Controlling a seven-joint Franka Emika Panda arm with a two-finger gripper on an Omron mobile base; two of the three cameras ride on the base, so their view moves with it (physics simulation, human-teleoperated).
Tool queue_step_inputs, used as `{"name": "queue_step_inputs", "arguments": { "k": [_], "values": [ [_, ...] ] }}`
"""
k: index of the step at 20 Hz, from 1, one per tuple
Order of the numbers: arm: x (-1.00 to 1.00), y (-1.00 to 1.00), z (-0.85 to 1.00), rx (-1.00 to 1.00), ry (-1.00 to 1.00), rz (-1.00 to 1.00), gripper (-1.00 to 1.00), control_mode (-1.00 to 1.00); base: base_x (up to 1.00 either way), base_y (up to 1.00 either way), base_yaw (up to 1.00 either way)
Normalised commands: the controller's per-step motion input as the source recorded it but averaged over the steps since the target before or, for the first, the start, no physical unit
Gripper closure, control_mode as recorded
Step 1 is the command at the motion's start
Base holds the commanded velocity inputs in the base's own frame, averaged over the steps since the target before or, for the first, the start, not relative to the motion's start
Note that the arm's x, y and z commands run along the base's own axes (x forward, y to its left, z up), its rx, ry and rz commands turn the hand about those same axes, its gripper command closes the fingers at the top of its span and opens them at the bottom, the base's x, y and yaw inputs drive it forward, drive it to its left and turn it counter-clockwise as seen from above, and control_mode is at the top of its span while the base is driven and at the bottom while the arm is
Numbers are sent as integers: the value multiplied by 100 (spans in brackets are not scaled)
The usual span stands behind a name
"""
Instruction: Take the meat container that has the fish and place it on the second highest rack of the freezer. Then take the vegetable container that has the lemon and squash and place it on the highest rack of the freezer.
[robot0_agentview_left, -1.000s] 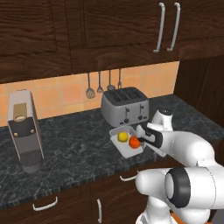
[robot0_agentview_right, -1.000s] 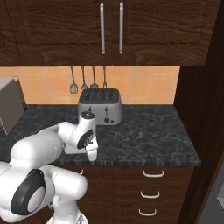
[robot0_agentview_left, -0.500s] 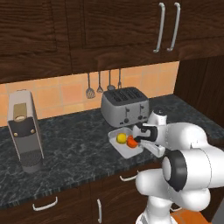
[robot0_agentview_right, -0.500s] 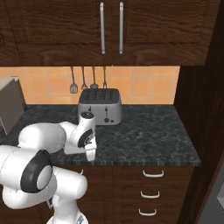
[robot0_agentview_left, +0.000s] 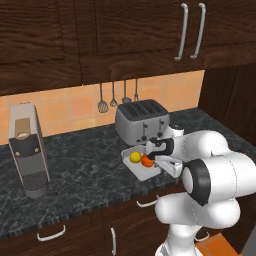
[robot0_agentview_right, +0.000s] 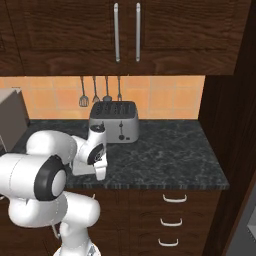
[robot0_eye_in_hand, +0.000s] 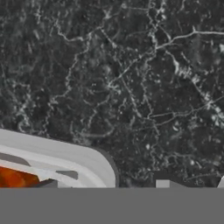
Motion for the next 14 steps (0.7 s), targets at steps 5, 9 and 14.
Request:
{"name": "queue_step_inputs", "arguments": {
  "k": [5,9,14],
  "values": [
    [-5,0,-43,0,-2,-5,100,-100,0,0,0],
    [0,0,-7,0,0,-8,100,-100,0,0,0],
    [-10,0,67,1,-1,-3,100,-100,0,0,0]
  ]
}}
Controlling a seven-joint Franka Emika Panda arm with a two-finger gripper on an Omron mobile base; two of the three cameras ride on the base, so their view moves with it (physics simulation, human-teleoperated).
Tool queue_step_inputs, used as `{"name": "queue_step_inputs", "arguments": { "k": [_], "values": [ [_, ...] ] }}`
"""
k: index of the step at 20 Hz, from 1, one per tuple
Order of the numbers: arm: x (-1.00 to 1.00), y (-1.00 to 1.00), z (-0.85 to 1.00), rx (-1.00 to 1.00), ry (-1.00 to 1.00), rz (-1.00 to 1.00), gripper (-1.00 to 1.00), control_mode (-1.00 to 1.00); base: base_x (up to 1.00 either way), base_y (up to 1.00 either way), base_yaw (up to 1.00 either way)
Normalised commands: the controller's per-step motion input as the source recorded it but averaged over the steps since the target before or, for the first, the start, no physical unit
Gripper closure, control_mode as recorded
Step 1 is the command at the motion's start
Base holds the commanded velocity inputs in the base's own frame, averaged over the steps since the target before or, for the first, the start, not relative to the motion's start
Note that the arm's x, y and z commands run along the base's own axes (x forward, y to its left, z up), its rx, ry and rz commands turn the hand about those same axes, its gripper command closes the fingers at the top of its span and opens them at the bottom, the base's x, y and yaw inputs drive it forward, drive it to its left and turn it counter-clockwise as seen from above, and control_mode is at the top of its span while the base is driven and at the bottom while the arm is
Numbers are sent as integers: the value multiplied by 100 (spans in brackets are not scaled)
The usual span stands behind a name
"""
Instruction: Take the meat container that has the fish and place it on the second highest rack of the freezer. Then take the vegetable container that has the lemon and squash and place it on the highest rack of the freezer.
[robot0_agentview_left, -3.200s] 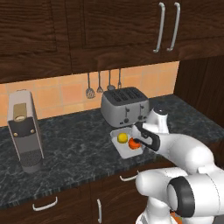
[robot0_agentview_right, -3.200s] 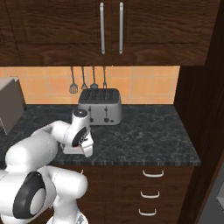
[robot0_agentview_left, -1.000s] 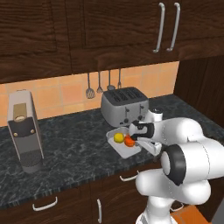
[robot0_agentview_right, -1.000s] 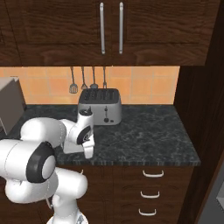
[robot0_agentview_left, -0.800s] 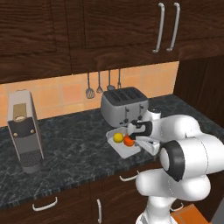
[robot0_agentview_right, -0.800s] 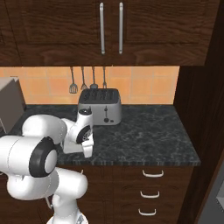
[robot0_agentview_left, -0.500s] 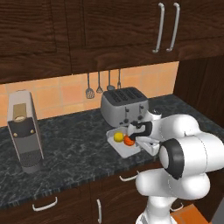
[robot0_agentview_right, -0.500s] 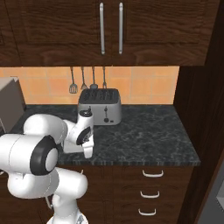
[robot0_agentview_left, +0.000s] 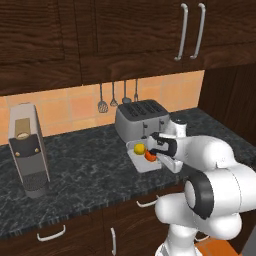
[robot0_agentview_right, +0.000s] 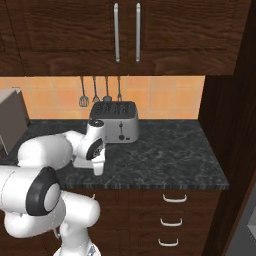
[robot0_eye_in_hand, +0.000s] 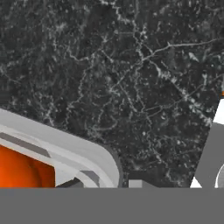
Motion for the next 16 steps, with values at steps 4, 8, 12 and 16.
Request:
{"name": "queue_step_inputs", "arguments": {
  "k": [4,8,12,16],
  "values": [
    [-45,0,100,8,-1,0,100,-100,0,0,0],
    [-47,0,100,8,0,0,100,-100,0,0,0],
    [-50,0,100,5,4,2,100,-100,0,0,0],
    [-97,4,100,0,2,11,100,-100,0,0,0]
  ]
}}
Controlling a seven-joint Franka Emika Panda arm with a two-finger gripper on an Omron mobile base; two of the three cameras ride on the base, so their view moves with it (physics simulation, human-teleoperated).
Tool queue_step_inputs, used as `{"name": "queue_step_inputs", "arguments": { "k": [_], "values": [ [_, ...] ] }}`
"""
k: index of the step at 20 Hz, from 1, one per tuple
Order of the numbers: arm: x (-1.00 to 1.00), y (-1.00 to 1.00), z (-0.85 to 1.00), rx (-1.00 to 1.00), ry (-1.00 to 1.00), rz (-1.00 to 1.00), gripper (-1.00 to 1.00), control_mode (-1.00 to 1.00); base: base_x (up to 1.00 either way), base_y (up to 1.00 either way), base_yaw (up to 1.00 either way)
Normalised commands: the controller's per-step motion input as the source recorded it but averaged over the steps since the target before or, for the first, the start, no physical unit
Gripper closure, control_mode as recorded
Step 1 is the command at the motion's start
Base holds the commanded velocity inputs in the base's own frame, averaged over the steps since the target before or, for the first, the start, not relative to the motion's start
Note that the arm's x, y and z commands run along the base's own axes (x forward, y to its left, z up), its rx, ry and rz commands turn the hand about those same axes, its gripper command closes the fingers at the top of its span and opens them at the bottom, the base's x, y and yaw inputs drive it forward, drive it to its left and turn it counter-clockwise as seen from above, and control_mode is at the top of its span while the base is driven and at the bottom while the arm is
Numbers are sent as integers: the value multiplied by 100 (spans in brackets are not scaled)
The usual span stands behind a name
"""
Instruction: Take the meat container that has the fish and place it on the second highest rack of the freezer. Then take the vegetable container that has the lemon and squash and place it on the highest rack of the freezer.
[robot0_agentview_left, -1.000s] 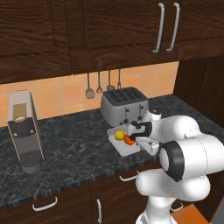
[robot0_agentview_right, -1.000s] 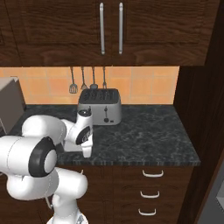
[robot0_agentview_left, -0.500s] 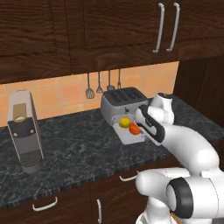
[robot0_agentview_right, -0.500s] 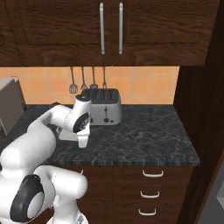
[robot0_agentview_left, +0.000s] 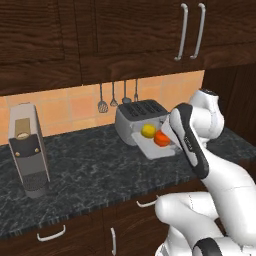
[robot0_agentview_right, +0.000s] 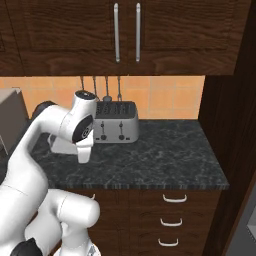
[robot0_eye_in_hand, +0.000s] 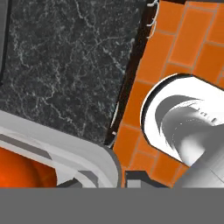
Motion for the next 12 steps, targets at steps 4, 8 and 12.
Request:
{"name": "queue_step_inputs", "arguments": {
  "k": [4,8,12],
  "values": [
    [-92,22,94,0,0,24,100,-100,0,0,0],
    [-65,21,91,0,0,37,100,-100,0,0,0],
    [-56,5,76,0,0,38,100,-100,0,0,0]
  ]
}}
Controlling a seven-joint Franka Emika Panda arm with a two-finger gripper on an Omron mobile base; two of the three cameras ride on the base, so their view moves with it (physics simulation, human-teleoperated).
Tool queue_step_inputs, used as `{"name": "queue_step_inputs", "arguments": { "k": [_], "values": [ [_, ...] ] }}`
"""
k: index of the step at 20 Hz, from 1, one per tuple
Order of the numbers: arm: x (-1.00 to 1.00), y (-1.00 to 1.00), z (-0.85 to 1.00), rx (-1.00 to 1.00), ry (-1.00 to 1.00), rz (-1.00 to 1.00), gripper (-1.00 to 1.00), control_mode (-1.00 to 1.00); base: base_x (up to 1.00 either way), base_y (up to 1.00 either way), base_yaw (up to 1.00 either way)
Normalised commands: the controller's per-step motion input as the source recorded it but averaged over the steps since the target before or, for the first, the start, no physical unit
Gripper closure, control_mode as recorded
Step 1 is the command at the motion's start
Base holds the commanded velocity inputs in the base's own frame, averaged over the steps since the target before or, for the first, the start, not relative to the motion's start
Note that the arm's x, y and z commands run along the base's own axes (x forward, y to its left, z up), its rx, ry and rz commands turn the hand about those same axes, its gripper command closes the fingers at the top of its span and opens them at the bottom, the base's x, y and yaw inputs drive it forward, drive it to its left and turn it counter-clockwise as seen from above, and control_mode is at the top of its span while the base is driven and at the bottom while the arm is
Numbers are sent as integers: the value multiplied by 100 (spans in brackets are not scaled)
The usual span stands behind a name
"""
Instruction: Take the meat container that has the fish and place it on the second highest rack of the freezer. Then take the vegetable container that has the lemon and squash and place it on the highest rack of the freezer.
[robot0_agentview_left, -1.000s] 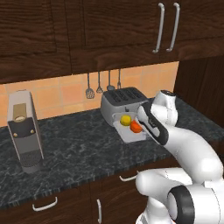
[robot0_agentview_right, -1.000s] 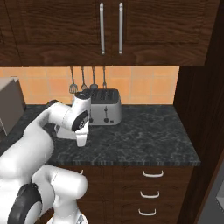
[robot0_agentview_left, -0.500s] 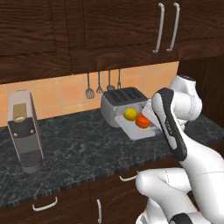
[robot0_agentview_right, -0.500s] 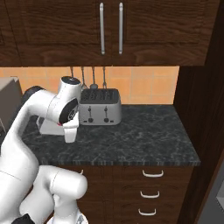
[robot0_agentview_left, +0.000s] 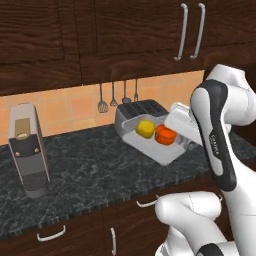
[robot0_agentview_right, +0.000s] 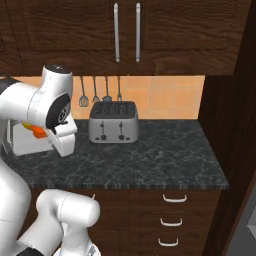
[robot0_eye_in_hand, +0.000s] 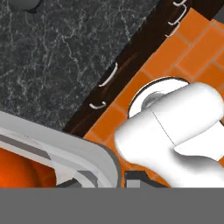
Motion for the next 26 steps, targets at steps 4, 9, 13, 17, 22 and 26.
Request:
{"name": "queue_step_inputs", "arguments": {
  "k": [4,9,13,17,22,26],
  "values": [
    [-85,0,46,0,-6,26,100,-100,0,0,0],
    [-65,0,27,0,-4,9,100,-100,0,0,0],
    [-32,0,7,0,0,0,100,-100,0,0,0],
    [-9,0,0,0,1,0,100,100,-37,-3,-2],
    [0,0,0,0,0,0,100,100,-100,-34,-19],
    [0,0,0,0,0,0,100,100,-54,-54,-59]
  ]
}}
